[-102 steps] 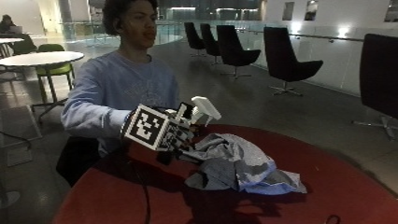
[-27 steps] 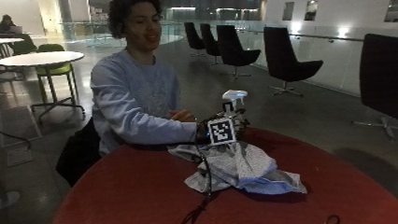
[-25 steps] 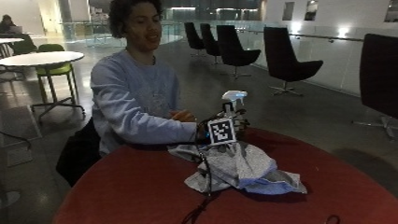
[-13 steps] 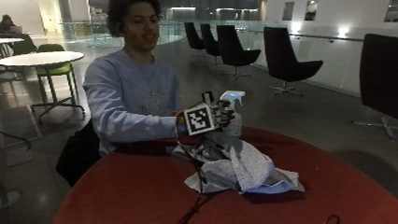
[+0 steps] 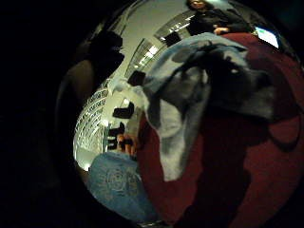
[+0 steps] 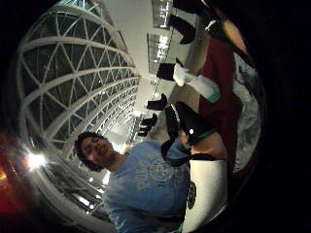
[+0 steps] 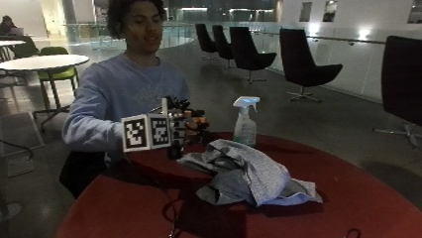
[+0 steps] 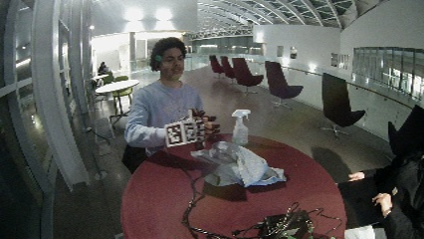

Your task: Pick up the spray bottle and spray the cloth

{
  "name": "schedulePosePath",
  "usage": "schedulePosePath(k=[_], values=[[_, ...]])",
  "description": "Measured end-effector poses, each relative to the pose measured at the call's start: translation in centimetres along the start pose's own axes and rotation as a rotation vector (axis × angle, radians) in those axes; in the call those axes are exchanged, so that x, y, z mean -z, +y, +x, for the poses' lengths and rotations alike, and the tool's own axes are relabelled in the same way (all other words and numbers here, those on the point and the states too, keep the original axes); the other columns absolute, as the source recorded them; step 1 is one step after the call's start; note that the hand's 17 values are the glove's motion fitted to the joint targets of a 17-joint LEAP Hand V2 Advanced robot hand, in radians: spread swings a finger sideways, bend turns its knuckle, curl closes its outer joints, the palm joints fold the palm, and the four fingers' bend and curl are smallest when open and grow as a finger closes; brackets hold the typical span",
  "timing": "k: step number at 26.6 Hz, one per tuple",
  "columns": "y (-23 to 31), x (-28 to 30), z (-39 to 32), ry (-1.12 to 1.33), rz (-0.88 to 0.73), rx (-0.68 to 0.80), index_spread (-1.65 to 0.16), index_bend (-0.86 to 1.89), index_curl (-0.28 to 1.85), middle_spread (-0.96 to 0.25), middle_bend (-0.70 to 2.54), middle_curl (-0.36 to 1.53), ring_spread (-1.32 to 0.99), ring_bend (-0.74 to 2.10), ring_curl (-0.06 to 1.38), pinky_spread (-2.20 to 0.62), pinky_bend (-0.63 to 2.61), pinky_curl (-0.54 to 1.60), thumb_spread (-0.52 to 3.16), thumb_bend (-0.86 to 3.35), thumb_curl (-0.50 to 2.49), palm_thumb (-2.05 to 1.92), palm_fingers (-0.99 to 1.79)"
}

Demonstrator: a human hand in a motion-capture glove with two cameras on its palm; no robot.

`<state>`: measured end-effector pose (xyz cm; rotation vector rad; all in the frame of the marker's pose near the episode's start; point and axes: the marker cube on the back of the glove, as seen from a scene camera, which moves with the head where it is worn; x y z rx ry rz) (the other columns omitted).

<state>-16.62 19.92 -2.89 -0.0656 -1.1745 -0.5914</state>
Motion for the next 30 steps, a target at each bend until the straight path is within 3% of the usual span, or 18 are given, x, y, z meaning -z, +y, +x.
schedulePosePath(k=[8,17,30], values=[[1.5,9.5,5.2,0.414,0.114,-0.166,-0.32,0.15,0.27,-0.03,0.27,0.43,0.00,0.45,0.35,0.13,0.17,0.30,1.06,-0.03,0.46,0.73,0.68],[3.2,13.6,8.3,0.781,0.072,-0.254,-0.33,0.16,0.29,-0.03,0.26,0.42,0.02,0.40,0.34,0.15,0.16,0.29,1.08,-0.03,0.43,0.71,0.64],[4.4,14.8,9.1,0.921,0.044,-0.286,-0.33,0.15,0.30,-0.02,0.26,0.42,0.02,0.39,0.33,0.17,0.16,0.27,1.10,-0.02,0.41,0.71,0.64]])
